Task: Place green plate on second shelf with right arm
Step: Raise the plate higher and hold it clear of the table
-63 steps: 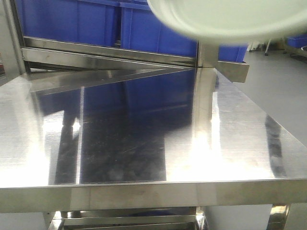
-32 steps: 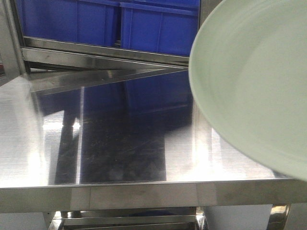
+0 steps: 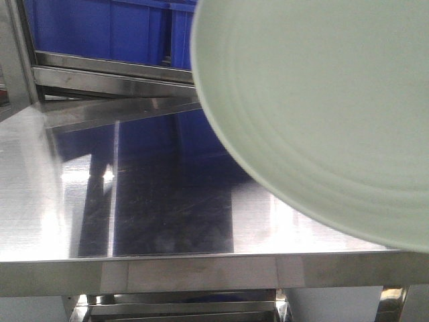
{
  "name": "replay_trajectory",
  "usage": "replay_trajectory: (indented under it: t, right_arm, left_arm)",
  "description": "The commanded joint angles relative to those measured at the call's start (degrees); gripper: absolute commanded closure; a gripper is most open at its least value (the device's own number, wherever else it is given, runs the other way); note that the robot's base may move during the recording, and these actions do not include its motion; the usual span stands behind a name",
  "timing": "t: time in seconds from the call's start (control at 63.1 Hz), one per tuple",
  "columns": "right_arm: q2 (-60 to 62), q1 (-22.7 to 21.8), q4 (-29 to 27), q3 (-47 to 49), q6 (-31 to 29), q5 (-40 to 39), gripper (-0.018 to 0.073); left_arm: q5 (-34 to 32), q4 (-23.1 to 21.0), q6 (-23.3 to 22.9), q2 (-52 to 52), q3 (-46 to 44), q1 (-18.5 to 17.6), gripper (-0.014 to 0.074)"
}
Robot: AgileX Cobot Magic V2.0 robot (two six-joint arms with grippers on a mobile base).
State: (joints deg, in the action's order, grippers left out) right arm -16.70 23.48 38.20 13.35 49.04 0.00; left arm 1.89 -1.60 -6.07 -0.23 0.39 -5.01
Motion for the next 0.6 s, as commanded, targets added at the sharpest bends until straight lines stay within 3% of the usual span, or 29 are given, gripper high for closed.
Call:
replay_trajectory:
  t: [0.0,0.586]
  right_arm:
    - [-0.3,-0.3,1.5,1.9,0.7,-7.1,0.0506]
    - [-0.3,-0.4,1.7,1.9,0.7,-7.1,0.0506]
  left_arm:
    - [-5.1,-0.5,-0.2,-0.9,2.3,-0.2,0.0466]
    - [-5.1,-0.5,-0.2,-0.9,2.3,-0.2,0.0466]
